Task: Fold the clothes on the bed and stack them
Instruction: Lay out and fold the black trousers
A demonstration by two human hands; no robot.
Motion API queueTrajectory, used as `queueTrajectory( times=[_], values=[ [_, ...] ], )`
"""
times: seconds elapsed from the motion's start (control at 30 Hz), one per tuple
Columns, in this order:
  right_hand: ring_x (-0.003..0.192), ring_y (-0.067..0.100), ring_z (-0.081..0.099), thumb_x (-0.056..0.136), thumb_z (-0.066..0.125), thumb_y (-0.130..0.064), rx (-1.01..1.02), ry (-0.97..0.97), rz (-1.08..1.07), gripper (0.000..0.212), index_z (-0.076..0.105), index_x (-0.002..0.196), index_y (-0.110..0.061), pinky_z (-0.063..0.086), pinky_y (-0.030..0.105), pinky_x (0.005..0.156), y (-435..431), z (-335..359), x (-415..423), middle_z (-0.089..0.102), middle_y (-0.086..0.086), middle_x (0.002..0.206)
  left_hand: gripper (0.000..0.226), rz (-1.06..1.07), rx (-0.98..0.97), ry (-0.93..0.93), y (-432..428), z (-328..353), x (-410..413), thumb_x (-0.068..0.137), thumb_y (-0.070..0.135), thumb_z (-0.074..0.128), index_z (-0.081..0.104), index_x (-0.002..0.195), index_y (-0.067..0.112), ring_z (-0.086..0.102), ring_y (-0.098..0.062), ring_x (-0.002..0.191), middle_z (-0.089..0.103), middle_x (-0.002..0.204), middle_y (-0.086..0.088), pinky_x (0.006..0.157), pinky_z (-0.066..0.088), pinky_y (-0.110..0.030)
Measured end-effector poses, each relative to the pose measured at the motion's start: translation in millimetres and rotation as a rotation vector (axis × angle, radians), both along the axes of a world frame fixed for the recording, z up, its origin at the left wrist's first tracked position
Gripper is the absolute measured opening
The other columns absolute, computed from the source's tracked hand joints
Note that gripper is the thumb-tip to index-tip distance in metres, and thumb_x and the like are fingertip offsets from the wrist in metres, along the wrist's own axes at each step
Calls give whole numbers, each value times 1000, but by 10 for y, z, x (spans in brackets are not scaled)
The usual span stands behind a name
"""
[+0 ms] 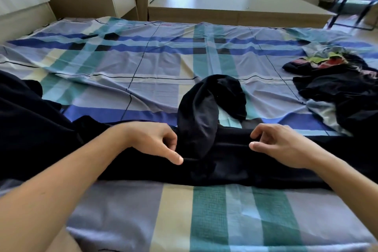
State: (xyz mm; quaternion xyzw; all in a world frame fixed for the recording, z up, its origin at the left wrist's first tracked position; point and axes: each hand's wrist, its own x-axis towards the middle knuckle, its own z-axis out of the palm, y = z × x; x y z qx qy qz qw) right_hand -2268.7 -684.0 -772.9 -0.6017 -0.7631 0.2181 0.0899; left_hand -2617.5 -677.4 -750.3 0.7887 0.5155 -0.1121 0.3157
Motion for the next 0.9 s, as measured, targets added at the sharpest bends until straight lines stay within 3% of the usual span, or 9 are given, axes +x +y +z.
queueTrajectory(
  times=[0.13, 0.27, 0.4, 0.47, 0.53, 0.63, 0.73, 0.8, 0.9],
  values=[
    [77, 9, 61, 86, 68, -51, 12, 18, -50, 24, 62, 100, -33, 52, 32, 74, 30, 11, -78, 64, -8, 83, 90, 316, 297, -42, -1, -307, 372, 59, 92, 53, 53, 118, 23, 63, -21, 106, 65, 115, 2, 92, 52, -41],
    [77, 8, 60, 86, 68, -51, 10, 13, -63, 23, 62, 100, -33, 50, 31, 73, 7, 4, -93, 64, -8, 82, 65, 518, 357, -238, 94, -466, 659, 77, 41, 76, 52, 134, 19, 61, -23, 111, 63, 121, -3, 96, 51, -38],
    [77, 9, 60, 86, 67, -54, 22, 48, -127, 24, 62, 96, -32, 46, 30, 69, 16, -2, -22, 65, -7, 77, 45, 49, 375, -468, 24, -309, 712, 71, -5, 57, 75, 105, 19, 61, 0, 84, 66, 88, 13, 81, 43, -13],
    [79, 14, 63, 86, 65, -57, 9, 111, -176, 27, 64, 94, -31, 50, 34, 73, 38, -13, 39, 66, -5, 75, 33, -236, 300, -357, -50, -219, 729, 70, 0, 60, 77, 87, 21, 53, 0, 76, 54, 77, 17, 77, 40, -11],
    [84, 17, 64, 87, 62, -59, -3, 178, -217, 33, 63, 103, -30, 52, 36, 80, 61, -24, 55, 66, -4, 80, 5, -316, 230, -184, -141, -216, 747, 77, 22, 67, 72, 75, 22, 50, -4, 79, 49, 77, 12, 82, 44, -24],
    [86, 15, 63, 90, 63, -52, 51, 245, -218, 52, 49, 134, -29, 48, 33, 82, 112, -38, -41, 64, 0, 88, 33, -112, 351, -183, -181, -350, 791, 87, 52, 63, 61, 76, 21, 49, -6, 85, 50, 88, 7, 84, 45, -31],
    [88, 11, 62, 88, 67, -49, 119, 286, -126, 68, 35, 147, -37, 49, 32, 88, 168, -78, -209, 61, 0, 96, 50, 198, 425, -298, -187, -401, 900, 86, 63, 61, 51, 115, 24, 56, -14, 104, 58, 111, 6, 93, 48, -36],
    [89, 12, 62, 89, 67, -50, 113, 284, -81, 69, 33, 148, -40, 50, 34, 91, 200, -97, -290, 60, 0, 99, 69, 356, 325, -387, -172, -432, 968, 83, 56, 70, 40, 136, 23, 60, -17, 107, 60, 118, 1, 96, 50, -38],
    [87, 12, 61, 92, 64, -48, 108, 306, -53, 66, 35, 149, -35, 50, 31, 89, 202, -52, -365, 61, -1, 97, 71, 457, 290, -489, -121, -478, 1002, 81, 15, 68, 37, 143, 27, 64, -20, 103, 61, 123, -4, 94, 53, -38]
  ],
)
